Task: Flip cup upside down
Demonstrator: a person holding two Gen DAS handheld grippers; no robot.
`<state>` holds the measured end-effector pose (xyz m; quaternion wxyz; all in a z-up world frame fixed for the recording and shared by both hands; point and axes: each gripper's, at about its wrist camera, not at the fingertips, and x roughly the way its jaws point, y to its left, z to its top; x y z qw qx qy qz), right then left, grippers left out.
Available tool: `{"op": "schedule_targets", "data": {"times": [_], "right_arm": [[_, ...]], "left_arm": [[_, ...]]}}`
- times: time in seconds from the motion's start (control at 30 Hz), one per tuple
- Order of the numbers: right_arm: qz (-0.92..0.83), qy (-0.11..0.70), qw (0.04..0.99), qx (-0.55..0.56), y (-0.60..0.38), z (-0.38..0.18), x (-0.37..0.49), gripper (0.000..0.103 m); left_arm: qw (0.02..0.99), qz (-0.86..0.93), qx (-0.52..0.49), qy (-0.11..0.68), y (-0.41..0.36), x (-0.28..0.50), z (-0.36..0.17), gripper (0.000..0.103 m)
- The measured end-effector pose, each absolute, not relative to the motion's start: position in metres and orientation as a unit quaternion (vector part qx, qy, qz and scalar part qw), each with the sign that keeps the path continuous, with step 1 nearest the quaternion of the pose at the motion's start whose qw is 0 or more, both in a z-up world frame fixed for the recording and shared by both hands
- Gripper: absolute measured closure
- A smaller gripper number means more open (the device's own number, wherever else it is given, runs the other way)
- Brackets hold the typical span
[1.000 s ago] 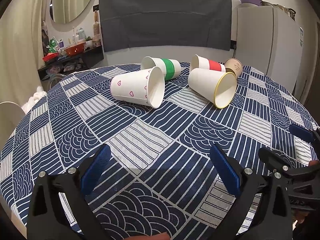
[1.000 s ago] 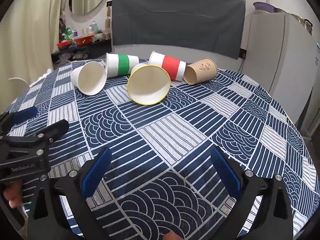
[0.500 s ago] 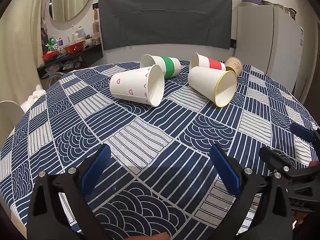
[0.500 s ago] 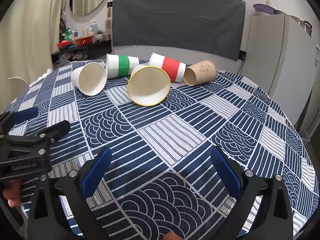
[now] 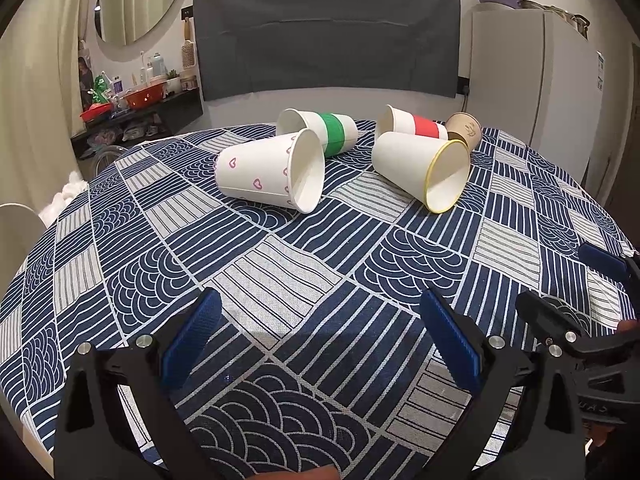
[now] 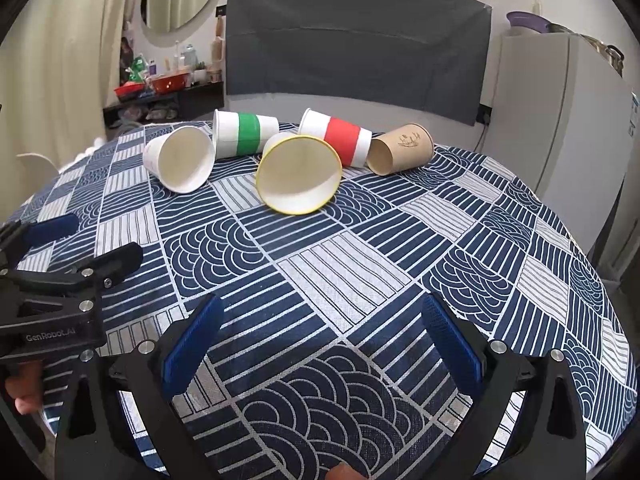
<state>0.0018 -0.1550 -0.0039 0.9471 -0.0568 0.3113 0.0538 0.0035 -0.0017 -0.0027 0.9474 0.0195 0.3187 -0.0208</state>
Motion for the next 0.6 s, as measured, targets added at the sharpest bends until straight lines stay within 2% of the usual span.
{"op": "schedule_targets", "data": {"times": [0.6], "right_arm": [[0.050,0.281,0.956,-0.061,-0.1544,0.0009,-0.0078,0.008]], "left_arm": [[0.948,-0.011,0.021,0.316,-0.0012,0.0039,-0.0023,0.006]]}}
